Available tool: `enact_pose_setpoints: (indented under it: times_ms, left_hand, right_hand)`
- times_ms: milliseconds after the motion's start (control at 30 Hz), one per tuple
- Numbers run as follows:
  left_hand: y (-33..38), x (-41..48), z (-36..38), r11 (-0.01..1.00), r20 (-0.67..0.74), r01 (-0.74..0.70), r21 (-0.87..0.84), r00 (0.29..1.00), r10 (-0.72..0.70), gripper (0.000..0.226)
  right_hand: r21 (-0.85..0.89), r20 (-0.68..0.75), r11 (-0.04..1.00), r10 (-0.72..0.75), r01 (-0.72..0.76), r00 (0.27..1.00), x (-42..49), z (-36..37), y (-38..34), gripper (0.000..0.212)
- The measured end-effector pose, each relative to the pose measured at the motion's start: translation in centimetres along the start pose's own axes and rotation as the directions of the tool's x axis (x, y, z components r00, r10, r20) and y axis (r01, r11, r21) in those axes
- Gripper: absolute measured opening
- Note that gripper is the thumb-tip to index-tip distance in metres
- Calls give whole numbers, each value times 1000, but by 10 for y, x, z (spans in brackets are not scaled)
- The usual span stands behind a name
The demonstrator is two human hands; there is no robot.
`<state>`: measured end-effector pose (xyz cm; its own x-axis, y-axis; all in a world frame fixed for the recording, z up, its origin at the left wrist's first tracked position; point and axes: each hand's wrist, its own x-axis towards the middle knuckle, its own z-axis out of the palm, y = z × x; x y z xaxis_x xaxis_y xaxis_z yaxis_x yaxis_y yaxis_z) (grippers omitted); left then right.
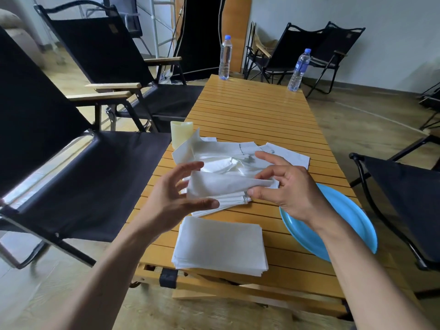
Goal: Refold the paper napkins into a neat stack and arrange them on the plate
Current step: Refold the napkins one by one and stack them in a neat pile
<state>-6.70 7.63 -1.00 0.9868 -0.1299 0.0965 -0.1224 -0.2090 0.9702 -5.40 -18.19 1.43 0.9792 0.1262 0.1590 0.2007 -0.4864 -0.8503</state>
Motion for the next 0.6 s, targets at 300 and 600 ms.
enact_pose_setpoints:
  times_ms: [300, 600]
  left_hand:
    - [8, -1, -9, 993, -3, 63, -95, 998, -64, 40]
    - [-7, -3, -24, 919, 160, 328, 219, 917, -366, 26]
  right_hand:
    - [297, 138, 943, 111, -148, 984, -4, -2, -8, 18]
    - [-129, 516, 827, 527, -547, 675, -19, 2, -5, 26]
